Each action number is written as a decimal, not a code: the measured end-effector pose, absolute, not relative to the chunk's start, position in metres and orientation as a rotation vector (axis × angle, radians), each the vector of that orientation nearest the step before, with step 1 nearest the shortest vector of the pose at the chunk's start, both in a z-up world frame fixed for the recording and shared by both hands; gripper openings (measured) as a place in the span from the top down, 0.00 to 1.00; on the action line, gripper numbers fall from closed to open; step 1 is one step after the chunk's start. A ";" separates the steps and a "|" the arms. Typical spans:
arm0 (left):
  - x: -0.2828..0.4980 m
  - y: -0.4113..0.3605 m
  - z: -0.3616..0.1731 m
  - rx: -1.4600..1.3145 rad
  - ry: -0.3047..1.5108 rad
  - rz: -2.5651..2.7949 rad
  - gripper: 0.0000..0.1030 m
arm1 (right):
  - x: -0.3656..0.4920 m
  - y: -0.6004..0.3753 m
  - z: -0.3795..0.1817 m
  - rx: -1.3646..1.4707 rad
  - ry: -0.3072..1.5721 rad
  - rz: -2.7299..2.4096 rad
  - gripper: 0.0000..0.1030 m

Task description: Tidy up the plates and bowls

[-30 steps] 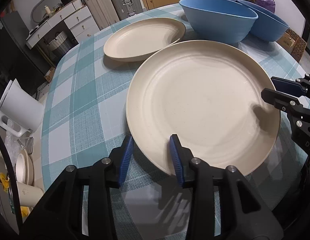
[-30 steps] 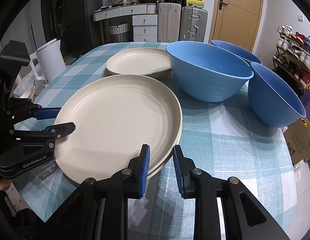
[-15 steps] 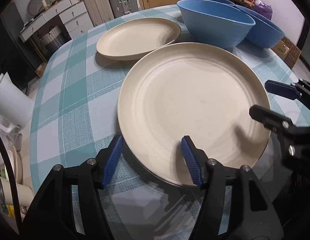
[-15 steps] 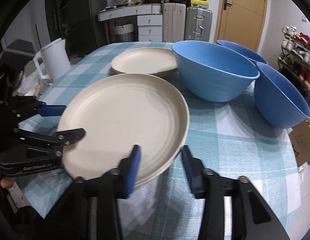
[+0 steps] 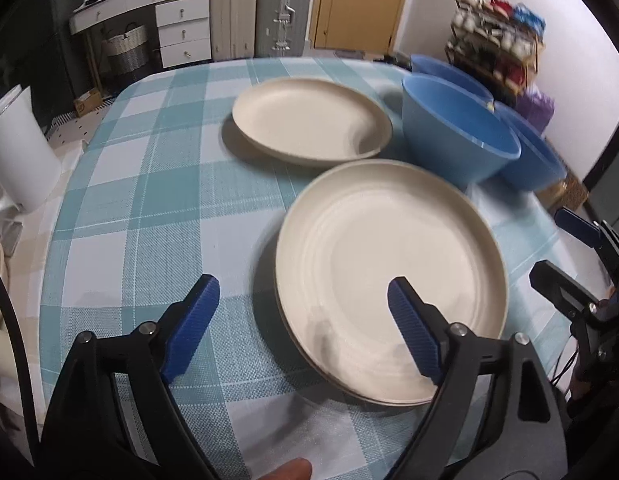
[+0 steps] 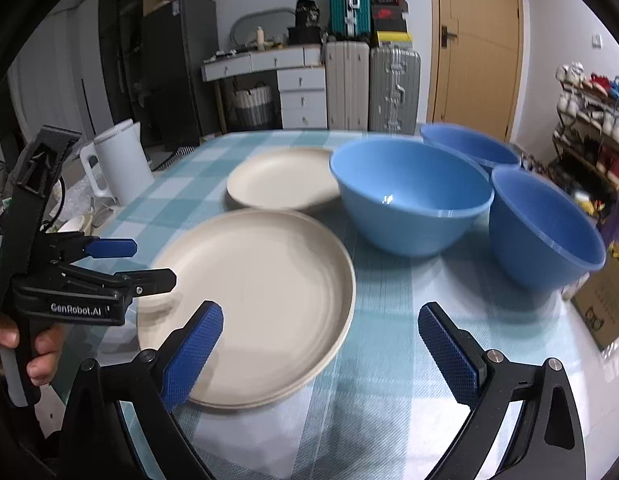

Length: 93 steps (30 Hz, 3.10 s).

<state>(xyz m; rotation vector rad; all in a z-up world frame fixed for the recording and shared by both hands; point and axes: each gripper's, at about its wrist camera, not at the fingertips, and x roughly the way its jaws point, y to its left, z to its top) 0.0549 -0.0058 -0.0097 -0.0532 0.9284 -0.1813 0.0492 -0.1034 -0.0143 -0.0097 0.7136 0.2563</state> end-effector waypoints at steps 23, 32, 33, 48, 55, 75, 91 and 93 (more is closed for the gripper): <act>0.096 0.009 0.035 -0.174 0.849 -0.067 0.01 | 0.107 -0.133 0.095 0.064 0.636 0.378 0.01; 0.130 0.023 0.049 -0.216 0.833 -0.042 0.01 | 0.137 -0.128 0.111 0.007 0.629 0.403 0.01; 0.134 0.024 0.050 -0.217 0.832 -0.037 0.01 | 0.140 -0.126 0.111 0.003 0.627 0.401 0.01; 0.189 0.043 0.040 -0.274 0.866 0.020 0.01 | 0.210 -0.122 0.122 -0.037 0.674 0.417 0.01; 0.213 0.046 0.019 -0.276 0.906 0.040 0.01 | 0.253 -0.116 0.099 -0.039 0.770 0.449 0.01; 0.260 0.053 -0.036 -0.303 1.020 0.072 0.01 | 0.344 -0.080 0.029 -0.143 1.021 0.444 0.06; 0.275 0.057 -0.061 -0.313 1.074 0.052 0.04 | 0.395 -0.067 -0.016 -0.196 1.177 0.416 0.36; 0.275 0.056 -0.063 -0.311 1.080 0.047 0.06 | 0.399 -0.066 -0.022 -0.201 1.194 0.406 0.39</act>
